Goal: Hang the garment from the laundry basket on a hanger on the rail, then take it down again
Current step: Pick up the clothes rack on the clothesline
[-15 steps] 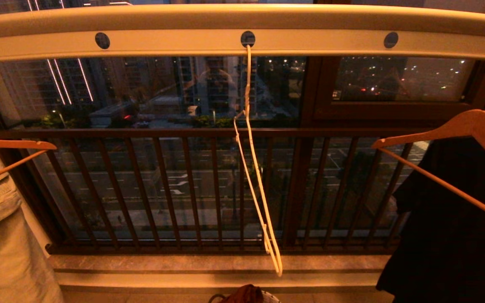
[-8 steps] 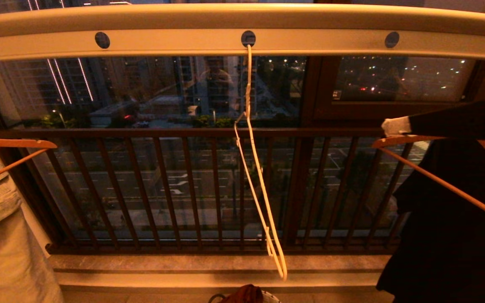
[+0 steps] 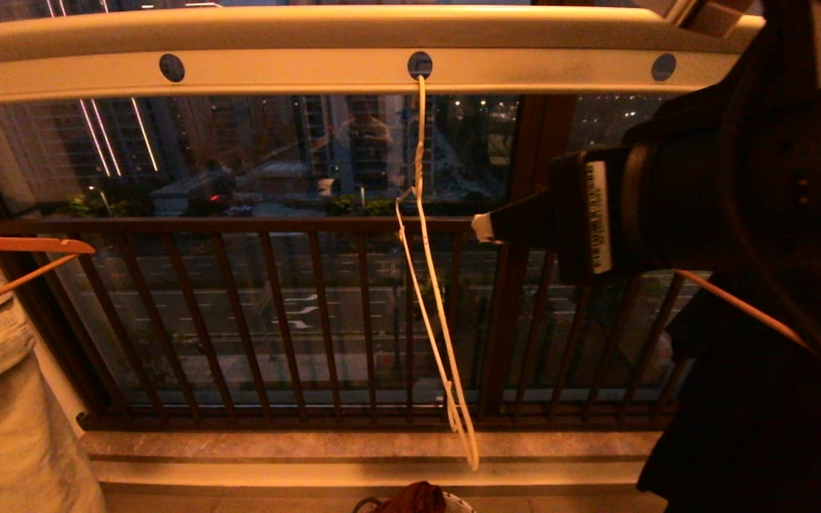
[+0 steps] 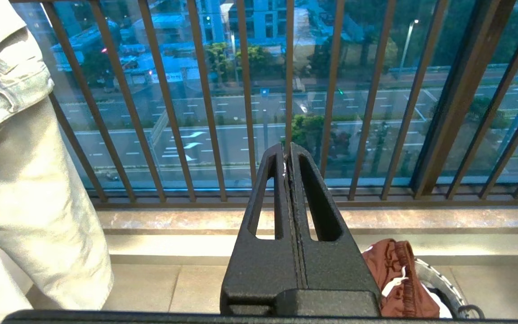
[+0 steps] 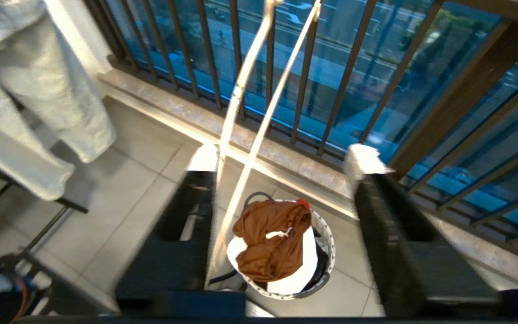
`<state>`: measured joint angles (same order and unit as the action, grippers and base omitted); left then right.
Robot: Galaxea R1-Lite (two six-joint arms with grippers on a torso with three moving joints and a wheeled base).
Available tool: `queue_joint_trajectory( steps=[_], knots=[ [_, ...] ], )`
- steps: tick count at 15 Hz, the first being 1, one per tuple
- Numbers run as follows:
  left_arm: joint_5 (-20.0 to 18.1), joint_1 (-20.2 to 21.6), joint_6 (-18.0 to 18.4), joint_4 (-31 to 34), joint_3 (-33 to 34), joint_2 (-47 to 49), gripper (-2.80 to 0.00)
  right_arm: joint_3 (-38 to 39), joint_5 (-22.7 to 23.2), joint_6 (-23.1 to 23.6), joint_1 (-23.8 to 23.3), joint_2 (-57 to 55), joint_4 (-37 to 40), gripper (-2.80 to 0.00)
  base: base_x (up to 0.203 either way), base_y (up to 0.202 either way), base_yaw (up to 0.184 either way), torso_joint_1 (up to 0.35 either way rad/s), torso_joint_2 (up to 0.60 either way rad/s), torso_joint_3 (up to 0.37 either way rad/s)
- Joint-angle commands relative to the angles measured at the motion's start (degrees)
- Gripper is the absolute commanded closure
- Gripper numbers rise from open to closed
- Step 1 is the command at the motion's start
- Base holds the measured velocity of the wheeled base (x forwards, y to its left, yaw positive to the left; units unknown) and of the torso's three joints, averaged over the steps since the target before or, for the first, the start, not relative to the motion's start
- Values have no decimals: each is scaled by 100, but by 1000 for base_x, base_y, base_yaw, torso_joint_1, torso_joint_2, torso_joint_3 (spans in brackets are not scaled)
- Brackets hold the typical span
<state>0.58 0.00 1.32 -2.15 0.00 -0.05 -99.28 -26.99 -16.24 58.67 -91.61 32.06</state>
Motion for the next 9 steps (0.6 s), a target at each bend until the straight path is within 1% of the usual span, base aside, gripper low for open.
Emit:
queue_joint_trajectory(
  steps=[1,3,7,9],
  knots=[
    [-5,0,0,-5,62,5,0,-160,-117,-43,90,-482,-18,-280,0,0,0,0,0,0],
    [3,0,0,-5,62,5,0,-246,-544,-56,120,-855,-303,-280,0,0,0,0,0,0],
    [3,0,0,-5,62,5,0,-483,-1097,-35,125,-1264,-393,-280,0,0,0,0,0,0],
    [3,0,0,-5,62,5,0,-504,-1268,-35,119,-1453,-386,-280,0,0,0,0,0,0]
  ],
)
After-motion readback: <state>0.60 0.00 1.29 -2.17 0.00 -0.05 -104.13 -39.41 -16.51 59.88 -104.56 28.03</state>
